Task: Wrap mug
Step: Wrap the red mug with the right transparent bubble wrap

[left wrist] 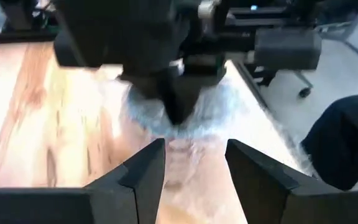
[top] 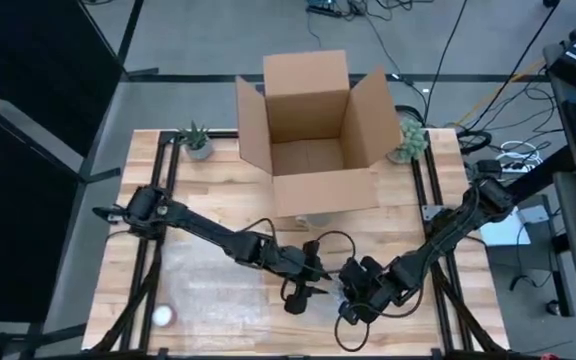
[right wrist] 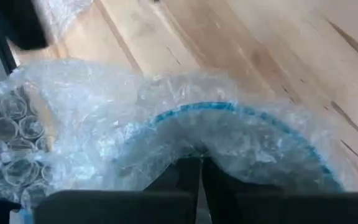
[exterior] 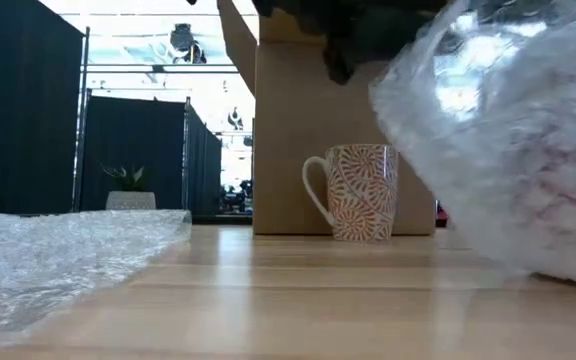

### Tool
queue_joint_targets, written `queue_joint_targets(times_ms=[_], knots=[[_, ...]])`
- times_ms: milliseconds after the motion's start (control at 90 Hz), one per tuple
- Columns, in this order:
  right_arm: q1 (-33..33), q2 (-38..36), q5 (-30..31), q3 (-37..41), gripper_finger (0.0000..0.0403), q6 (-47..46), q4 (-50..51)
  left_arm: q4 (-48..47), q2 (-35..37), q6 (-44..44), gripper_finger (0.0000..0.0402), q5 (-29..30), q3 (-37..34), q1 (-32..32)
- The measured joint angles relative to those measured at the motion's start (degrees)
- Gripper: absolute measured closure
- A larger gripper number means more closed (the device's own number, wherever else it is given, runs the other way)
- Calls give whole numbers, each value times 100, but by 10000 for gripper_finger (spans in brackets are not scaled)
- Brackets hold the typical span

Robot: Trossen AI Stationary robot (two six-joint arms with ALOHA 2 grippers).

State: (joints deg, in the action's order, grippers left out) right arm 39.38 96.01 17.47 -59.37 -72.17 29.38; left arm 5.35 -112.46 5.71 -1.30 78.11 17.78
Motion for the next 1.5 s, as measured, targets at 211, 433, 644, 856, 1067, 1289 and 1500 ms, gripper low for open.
queue_joint_targets(times_ms=[211, 433, 644, 856, 1067, 1289, 1500], knots=[[0, 2, 16, 2, 403, 47, -32, 904, -425, 56, 238, 185, 2, -88], [0, 4, -2, 3, 403, 123, -83, 2086, -1048, 236, 238, 111, 13, -136], [5, 9, -19, -82, 403, 155, 19, 2539, -1366, 277, 238, -179, 30, -141], [-4, 59, -162, -836, 403, 424, 1158, 2497, -1386, 226, 238, -193, 36, -135], [15, 44, -517, -1660, 403, 454, 2482, 2475, -1390, 268, 238, -199, 37, -129], [11, 28, -322, -2293, 403, 596, 2991, 2479, -1390, 290, 238, -201, 33, -129], [7, 260, -369, -1938, 403, 820, 2090, 2482, -1390, 290, 238, -201, 26, -127]])
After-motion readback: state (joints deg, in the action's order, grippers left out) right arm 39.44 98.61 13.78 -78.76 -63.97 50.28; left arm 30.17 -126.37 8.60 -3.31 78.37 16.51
